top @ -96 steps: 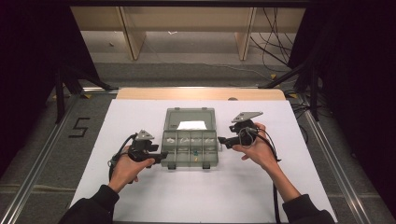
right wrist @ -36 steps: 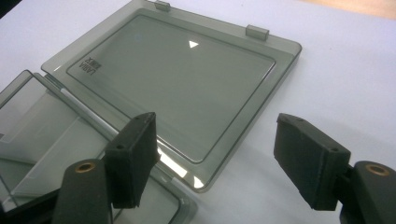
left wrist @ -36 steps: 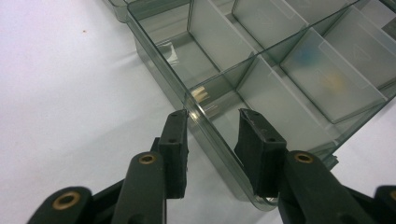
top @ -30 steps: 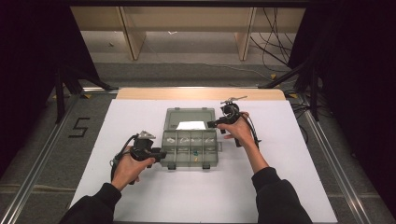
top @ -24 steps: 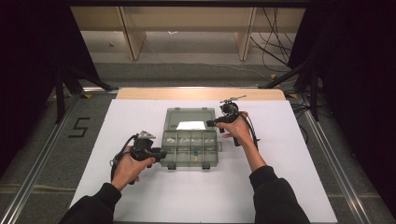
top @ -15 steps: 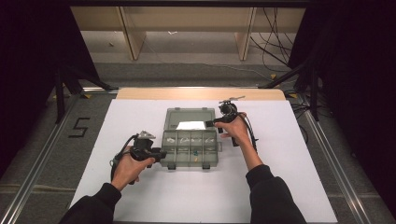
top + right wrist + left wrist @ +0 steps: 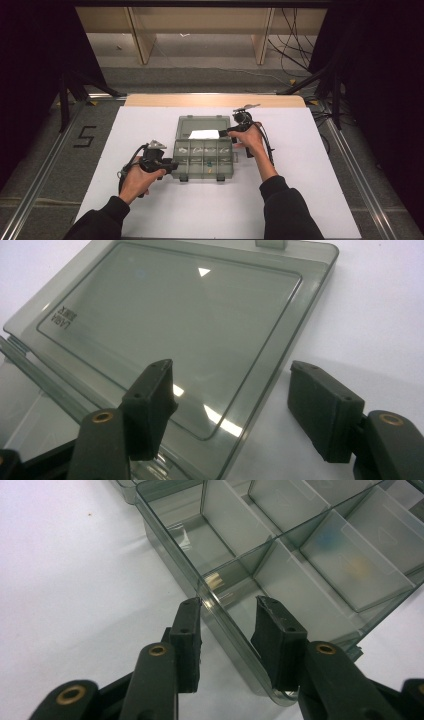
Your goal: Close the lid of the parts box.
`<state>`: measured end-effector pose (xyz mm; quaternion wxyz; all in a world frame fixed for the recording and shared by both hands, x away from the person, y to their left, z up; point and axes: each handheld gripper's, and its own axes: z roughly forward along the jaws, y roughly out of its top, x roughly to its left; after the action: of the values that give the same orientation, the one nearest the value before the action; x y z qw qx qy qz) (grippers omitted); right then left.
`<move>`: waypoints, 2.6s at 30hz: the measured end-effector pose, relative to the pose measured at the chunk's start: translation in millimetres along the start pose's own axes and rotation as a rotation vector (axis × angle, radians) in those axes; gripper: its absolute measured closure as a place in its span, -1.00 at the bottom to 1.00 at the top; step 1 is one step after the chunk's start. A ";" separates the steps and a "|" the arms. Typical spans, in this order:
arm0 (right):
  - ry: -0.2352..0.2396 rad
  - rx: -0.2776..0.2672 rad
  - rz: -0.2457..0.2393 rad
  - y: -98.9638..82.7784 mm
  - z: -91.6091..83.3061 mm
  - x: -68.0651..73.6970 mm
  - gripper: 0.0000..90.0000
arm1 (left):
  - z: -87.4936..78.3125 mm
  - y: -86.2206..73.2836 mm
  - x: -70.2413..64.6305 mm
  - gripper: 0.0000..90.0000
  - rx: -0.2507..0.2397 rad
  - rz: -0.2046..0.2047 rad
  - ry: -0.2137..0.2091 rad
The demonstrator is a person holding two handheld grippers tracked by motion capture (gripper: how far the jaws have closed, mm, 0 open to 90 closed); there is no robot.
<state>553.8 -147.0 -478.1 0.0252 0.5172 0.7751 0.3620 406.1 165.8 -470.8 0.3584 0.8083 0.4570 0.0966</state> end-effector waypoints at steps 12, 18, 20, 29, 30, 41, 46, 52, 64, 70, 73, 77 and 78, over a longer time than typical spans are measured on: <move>0.050 0.035 0.051 1.0 0.1 -0.8 -0.14 | 1.9 -0.3 -0.1 0.43 0.005 0.000 -0.004; 0.068 0.034 0.076 0.1 -1.2 -2.7 -0.05 | 2.7 0.0 -0.8 0.43 0.005 -0.002 0.001; 0.080 0.022 0.083 -0.9 -2.6 -4.2 0.02 | 2.8 0.1 -0.8 0.43 0.005 -0.003 0.000; 0.092 -0.043 0.099 -2.3 -13.2 -7.3 0.35 | 3.2 0.8 -0.4 0.43 0.012 0.004 0.001; 0.089 -0.038 0.100 -1.9 -15.1 -7.2 0.39 | 3.3 0.9 -0.2 0.43 0.014 0.003 -0.002; 0.110 -0.143 0.084 -8.1 -25.4 -8.2 0.63 | 3.6 0.9 0.3 0.43 0.015 0.005 -0.007; 0.113 -0.182 0.053 -10.6 -30.1 -8.0 0.72 | 2.5 1.3 1.3 0.42 0.030 0.019 -0.012; 0.107 -0.207 0.035 -12.8 -34.5 -4.5 0.76 | 3.4 1.0 1.9 0.41 0.017 0.017 -0.019; 0.097 -0.249 -0.025 -17.5 -37.1 -4.9 0.85 | 3.5 1.1 2.7 0.40 0.017 0.028 -0.024; 0.080 -0.270 -0.072 -20.0 -39.6 -1.5 0.85 | 3.6 1.0 2.9 0.39 0.015 0.026 -0.026; 0.073 -0.288 -0.104 -22.7 -40.8 -0.4 0.85 | 3.6 0.9 3.1 0.39 0.013 0.028 -0.028; 0.061 -0.307 -0.140 -26.6 -41.7 0.3 0.85 | 3.4 0.9 3.2 0.39 0.012 0.031 -0.030; 0.056 -0.323 -0.152 -28.2 -40.8 0.4 0.84 | 3.3 0.9 3.4 0.39 0.012 0.034 -0.029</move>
<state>514.6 -174.2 -464.4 0.1134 0.4360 0.7443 0.4930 410.2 166.6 -473.2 0.3587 0.8194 0.4384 0.0882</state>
